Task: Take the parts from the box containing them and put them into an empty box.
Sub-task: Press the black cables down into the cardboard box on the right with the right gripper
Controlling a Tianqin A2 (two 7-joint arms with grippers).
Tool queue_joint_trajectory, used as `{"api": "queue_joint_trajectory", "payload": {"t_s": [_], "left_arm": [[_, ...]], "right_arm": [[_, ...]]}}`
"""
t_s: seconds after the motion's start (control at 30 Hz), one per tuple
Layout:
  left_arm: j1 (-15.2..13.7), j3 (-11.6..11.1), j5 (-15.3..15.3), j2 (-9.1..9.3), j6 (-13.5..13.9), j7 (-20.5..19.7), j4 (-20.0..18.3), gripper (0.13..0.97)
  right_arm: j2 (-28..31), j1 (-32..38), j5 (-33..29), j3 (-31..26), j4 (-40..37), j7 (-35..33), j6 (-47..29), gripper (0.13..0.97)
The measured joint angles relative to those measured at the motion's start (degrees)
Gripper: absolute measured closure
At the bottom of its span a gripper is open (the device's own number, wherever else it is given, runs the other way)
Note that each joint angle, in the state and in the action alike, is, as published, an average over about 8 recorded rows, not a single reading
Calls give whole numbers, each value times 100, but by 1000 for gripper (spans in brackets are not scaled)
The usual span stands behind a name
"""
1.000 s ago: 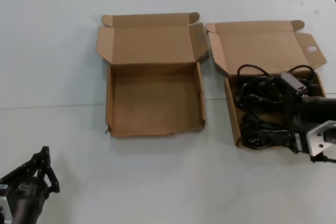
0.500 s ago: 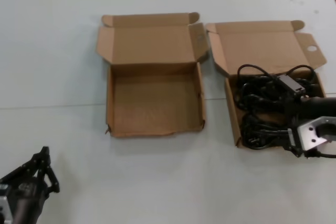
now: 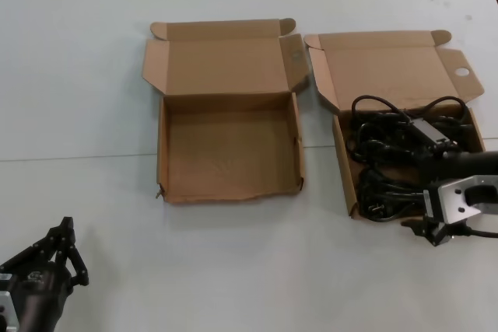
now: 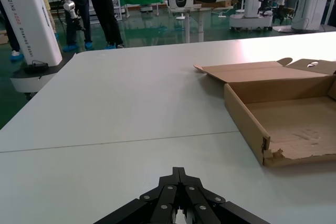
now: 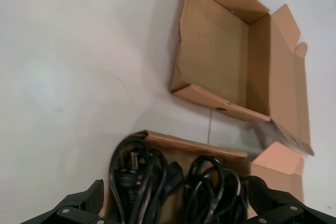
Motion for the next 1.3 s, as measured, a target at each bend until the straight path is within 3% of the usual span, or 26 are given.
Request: {"api": "queue_joint_trajectory", "payload": {"t_s": [0.37, 0.9, 1.3], "left_arm": [[0, 0, 0, 0, 0, 0, 0, 941], [0, 0, 0, 0, 0, 0, 0, 941], [0, 0, 0, 0, 0, 0, 0, 941]], "right_arm": [[-426, -57, -355, 515, 118, 0, -763, 133], [-770, -121, -620, 862, 69, 0, -1037, 198], [-717, -163, -602, 890, -18, 0, -959, 401]]}}
